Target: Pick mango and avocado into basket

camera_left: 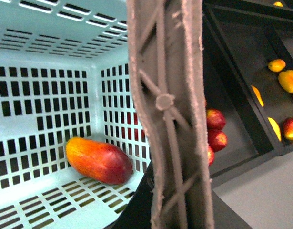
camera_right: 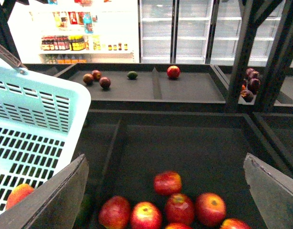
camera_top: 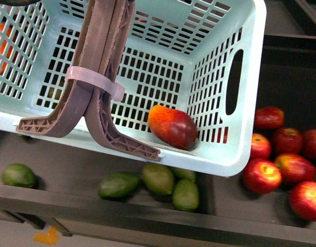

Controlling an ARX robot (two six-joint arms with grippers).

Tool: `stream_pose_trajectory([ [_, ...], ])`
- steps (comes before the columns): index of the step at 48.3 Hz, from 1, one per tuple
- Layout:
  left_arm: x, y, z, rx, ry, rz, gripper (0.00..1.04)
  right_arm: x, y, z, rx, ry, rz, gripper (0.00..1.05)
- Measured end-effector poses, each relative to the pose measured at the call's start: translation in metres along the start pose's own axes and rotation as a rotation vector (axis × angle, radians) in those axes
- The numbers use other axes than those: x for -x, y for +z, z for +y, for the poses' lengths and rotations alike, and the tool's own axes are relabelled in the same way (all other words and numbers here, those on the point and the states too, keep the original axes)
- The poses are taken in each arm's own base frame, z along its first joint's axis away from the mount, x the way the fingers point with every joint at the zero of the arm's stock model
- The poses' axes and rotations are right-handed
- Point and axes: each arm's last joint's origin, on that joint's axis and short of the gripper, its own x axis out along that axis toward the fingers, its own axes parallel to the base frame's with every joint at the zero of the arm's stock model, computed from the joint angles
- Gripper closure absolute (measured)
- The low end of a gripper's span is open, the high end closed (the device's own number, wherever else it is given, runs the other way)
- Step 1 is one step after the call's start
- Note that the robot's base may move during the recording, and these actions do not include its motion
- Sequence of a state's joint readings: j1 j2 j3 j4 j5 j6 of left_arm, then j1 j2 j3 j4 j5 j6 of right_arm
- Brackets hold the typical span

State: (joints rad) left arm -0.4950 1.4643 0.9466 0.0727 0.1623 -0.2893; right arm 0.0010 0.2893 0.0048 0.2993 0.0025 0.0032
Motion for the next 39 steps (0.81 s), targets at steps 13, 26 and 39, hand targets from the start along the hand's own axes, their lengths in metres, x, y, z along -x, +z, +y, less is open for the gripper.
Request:
stream_pose_trajectory([
  [13, 0.0001, 0.0002, 0.0003, 0.004, -0.002, 0.0, 0.99, 0.0, -0.0001, -0.0001, -0.001, -0.001, 0.0, 0.08],
  [26, 0.0001, 0.0004, 0.0, 0.003, -0.008, 0.001, 0.99, 0.0, -0.0002, 0.0, 0.0, 0.0, 0.002, 0.08],
  [39, 0.0008, 0.0016, 0.0046, 0.009, 0.018, -0.007, 0.99, -0.0001, -0.0005, 0.0002, 0.0, 0.008, 0.003, 0.08],
])
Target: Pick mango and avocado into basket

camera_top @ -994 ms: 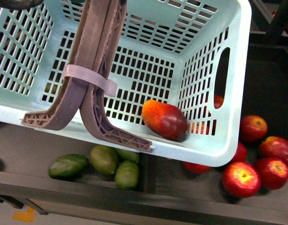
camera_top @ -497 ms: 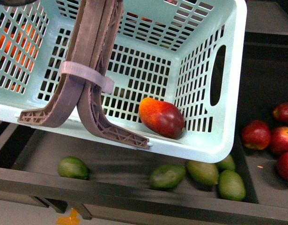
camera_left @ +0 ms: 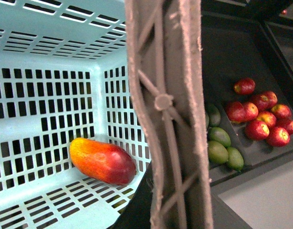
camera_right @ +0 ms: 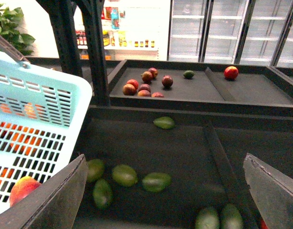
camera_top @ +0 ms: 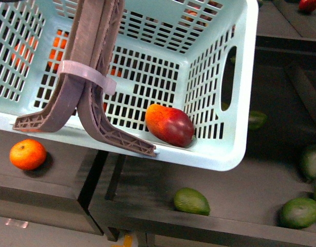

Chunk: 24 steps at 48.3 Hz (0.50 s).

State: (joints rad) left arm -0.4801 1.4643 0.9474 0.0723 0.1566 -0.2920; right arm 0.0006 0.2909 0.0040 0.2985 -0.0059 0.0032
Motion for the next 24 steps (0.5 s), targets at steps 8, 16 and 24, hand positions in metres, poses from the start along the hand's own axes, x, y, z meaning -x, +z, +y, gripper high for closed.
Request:
stream_pose_trajectory([
  [8, 0.0, 0.0, 0.0, -0.004, 0.012, -0.004, 0.99, 0.0, 0.0, 0.0, 0.0, -0.005, 0.001, 0.08],
  [16, 0.0, 0.0, -0.002, -0.005, -0.009, 0.003, 0.99, 0.0, -0.002, 0.0, -0.027, -0.076, 0.023, 0.08],
  [24, -0.001, -0.002, -0.006, -0.003, -0.043, 0.014, 0.99, -0.01, -0.006, -0.019, -0.189, -0.355, 0.093, 0.08],
])
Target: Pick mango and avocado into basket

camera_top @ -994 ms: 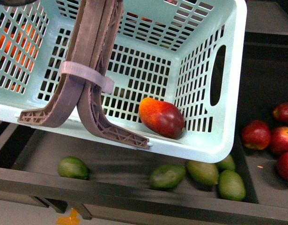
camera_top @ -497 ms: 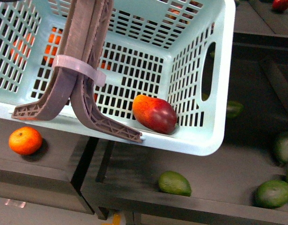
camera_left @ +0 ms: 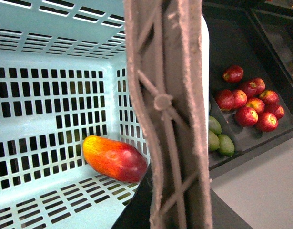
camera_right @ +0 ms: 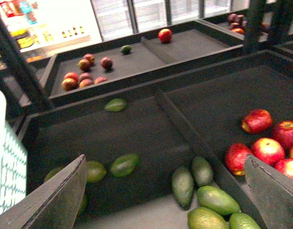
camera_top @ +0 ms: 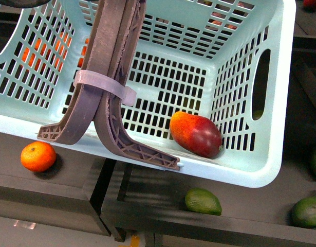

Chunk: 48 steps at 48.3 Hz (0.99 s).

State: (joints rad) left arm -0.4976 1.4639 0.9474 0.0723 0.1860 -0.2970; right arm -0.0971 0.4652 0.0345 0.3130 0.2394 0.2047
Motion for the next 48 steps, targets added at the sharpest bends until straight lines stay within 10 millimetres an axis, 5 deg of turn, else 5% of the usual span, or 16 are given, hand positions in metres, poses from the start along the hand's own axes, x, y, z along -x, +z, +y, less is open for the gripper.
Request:
stream_pose_trajectory([
  [8, 0.0, 0.0, 0.0, -0.002, 0.008, -0.003, 0.99, -0.04, 0.027, -0.005, -0.031, -0.088, -0.005, 0.08],
  [13, 0.0, 0.0, 0.001, -0.002, 0.023, -0.007, 0.99, -0.076, 0.025, -0.005, 0.007, -0.093, 0.066, 0.08],
  [26, 0.0, 0.001, 0.002, -0.002, 0.022, -0.007, 0.99, -0.177, -0.04, -0.044, 0.152, -0.096, 0.399, 0.08],
  [36, 0.0, 0.0, 0.001, -0.002, 0.013, -0.005, 0.99, -0.212, -0.101, -0.073, 0.2, -0.073, 0.553, 0.08],
  [48, 0.0, 0.001, 0.002, -0.002, 0.024, -0.008, 0.99, -0.246, -0.142, -0.08, 0.202, -0.049, 0.62, 0.08],
])
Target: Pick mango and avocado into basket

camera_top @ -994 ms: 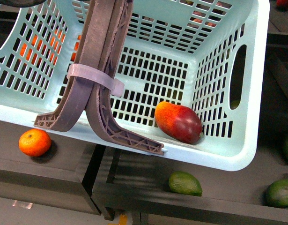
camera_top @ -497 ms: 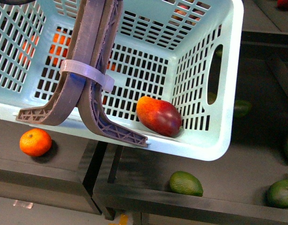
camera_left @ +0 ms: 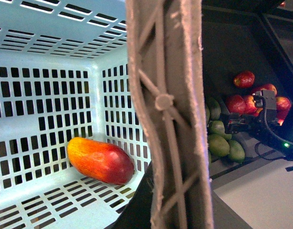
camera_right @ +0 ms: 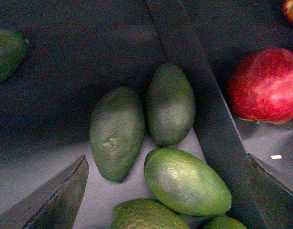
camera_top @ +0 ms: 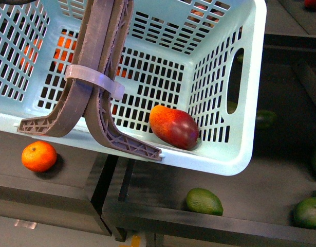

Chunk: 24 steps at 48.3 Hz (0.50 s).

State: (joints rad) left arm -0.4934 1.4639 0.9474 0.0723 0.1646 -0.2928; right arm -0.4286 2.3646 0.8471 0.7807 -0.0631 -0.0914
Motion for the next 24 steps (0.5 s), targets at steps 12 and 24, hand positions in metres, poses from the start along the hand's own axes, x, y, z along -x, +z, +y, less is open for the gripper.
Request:
stream_pose_trajectory([
  [12, 0.0, 0.0, 0.0, 0.0, -0.003, 0.0, 0.99, -0.051, -0.01, 0.015, 0.005, 0.052, 0.054, 0.08],
  [24, 0.0, 0.0, 0.0, 0.0, -0.003, 0.001, 0.99, -0.085, -0.01, 0.027, 0.019, 0.041, 0.039, 0.08],
])
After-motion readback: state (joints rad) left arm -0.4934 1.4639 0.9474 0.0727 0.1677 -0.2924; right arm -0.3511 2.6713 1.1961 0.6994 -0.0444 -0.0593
